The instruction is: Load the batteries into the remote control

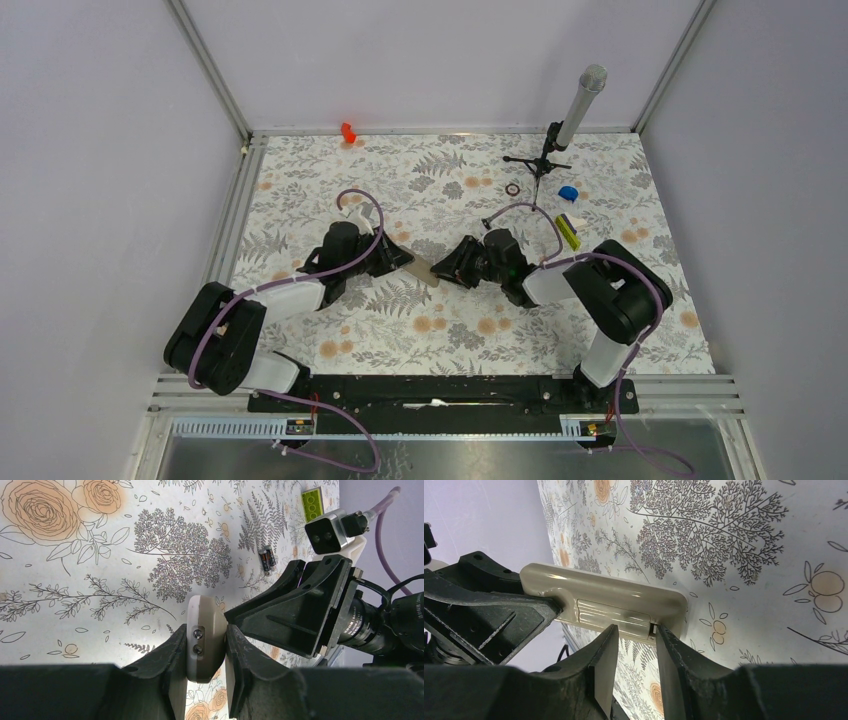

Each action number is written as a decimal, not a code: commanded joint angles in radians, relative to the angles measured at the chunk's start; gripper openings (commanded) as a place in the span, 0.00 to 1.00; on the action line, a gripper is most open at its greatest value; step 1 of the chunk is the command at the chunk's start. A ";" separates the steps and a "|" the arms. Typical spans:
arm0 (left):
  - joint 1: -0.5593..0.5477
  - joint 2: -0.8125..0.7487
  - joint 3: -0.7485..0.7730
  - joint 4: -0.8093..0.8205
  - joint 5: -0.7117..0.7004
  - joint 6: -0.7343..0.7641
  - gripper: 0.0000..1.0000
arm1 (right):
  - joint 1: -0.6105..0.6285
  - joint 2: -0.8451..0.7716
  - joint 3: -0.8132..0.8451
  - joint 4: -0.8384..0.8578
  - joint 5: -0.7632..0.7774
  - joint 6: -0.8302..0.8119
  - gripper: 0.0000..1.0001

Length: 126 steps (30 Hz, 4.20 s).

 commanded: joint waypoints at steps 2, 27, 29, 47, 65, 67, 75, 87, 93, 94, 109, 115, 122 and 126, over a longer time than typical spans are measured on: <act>-0.015 0.023 0.002 -0.067 -0.023 0.035 0.00 | 0.020 -0.041 0.047 -0.058 0.041 -0.066 0.42; -0.046 0.186 0.100 -0.156 0.169 -0.008 0.00 | 0.029 0.189 -0.049 0.699 -0.213 0.013 0.43; -0.051 0.208 0.100 -0.158 0.168 -0.018 0.00 | 0.028 0.207 -0.046 0.752 -0.222 0.014 0.42; -0.061 0.047 -0.005 -0.105 -0.066 -0.043 0.00 | 0.027 0.062 -0.097 0.601 -0.121 -0.048 0.41; -0.060 -0.147 0.145 -0.184 -0.061 -0.150 0.00 | 0.235 -0.386 0.054 -0.270 0.120 -0.626 0.92; -0.060 -0.162 0.162 -0.225 -0.045 -0.154 0.00 | 0.262 -0.366 0.092 -0.312 0.145 -0.666 0.94; -0.060 -0.220 0.208 -0.331 0.057 -0.175 0.03 | 0.294 -0.277 0.205 -0.391 0.190 -0.700 0.75; -0.015 -0.233 0.370 -0.675 0.273 0.056 0.63 | 0.295 -0.406 0.124 -0.349 0.085 -0.968 0.48; -0.009 -0.210 0.384 -0.671 0.382 0.066 0.68 | 0.294 -0.441 0.098 -0.378 0.047 -1.032 0.50; -0.009 -0.204 0.384 -0.670 0.397 0.065 0.67 | 0.293 -0.449 0.092 -0.373 0.047 -1.036 0.51; -0.008 -0.167 0.375 -0.657 0.492 0.076 0.16 | 0.293 -0.482 0.076 -0.379 0.002 -1.103 0.49; -0.007 -0.198 0.333 -0.597 0.427 0.100 0.00 | 0.293 -0.492 0.073 -0.384 0.102 -1.048 0.92; 0.002 -0.349 0.104 -0.256 0.165 0.025 0.00 | 0.279 -0.615 0.024 -0.398 0.292 -0.690 0.97; 0.002 -0.389 -0.005 -0.132 0.060 -0.011 0.00 | 0.264 -0.635 0.015 -0.426 0.302 -0.347 0.77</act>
